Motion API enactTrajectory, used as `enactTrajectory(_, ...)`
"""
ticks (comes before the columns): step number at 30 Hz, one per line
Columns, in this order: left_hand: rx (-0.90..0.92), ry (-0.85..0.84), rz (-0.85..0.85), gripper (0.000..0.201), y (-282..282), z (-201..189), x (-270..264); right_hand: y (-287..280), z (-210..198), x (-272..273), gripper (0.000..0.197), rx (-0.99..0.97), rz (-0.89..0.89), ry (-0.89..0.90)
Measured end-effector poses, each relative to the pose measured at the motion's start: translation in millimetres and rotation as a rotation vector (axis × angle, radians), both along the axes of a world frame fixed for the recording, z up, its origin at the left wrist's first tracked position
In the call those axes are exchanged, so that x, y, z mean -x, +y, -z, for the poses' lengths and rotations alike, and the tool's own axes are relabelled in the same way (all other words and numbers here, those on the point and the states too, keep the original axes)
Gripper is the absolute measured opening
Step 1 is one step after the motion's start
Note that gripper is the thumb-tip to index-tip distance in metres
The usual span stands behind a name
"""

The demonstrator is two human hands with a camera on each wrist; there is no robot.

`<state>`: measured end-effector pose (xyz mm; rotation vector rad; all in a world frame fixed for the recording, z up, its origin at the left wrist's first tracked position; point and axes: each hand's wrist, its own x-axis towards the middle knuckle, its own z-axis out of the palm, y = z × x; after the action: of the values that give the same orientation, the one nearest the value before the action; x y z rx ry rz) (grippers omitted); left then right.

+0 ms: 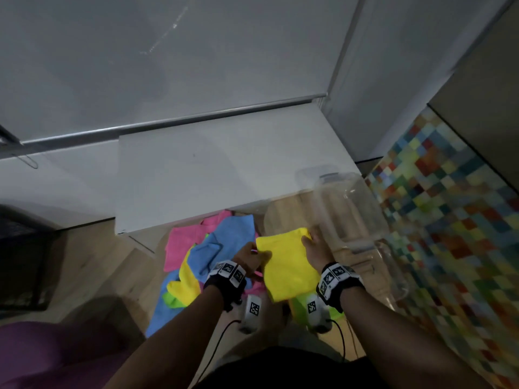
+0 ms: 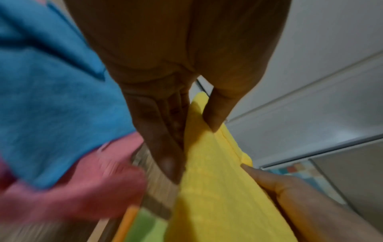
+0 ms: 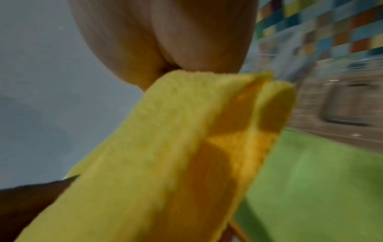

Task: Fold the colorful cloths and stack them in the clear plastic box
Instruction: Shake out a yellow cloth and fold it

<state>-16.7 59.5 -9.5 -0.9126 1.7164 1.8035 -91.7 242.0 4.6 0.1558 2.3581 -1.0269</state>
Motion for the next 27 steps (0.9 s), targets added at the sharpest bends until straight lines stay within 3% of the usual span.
enactTrajectory(5,0.022,-0.104,0.116,0.049,59.2,36.7,-6.2,63.2,32.5,-10.9,0.030,-0.149,0.013,-0.092)
enactTrajectory(8,-0.031,-0.151,0.099,0.047,84.6,52.4,-11.7,93.3,44.8,-13.2,0.034,-0.178,0.034,-0.130)
enactTrajectory(11,-0.051,-0.208,0.045,0.050,103.1,68.8,-16.8,113.3,58.3,-12.6,0.042,-0.214,-0.063,-0.171)
enactTrajectory(21,0.155,-0.225,-0.086,0.044,116.9,109.2,-15.4,123.8,81.2,-4.7,0.038,-0.205,-0.095,-0.119)
enactTrajectory(27,0.265,-0.251,0.050,0.053,123.9,101.9,-16.0,120.6,84.2,3.5,0.049,-0.174,-0.152,-0.205)
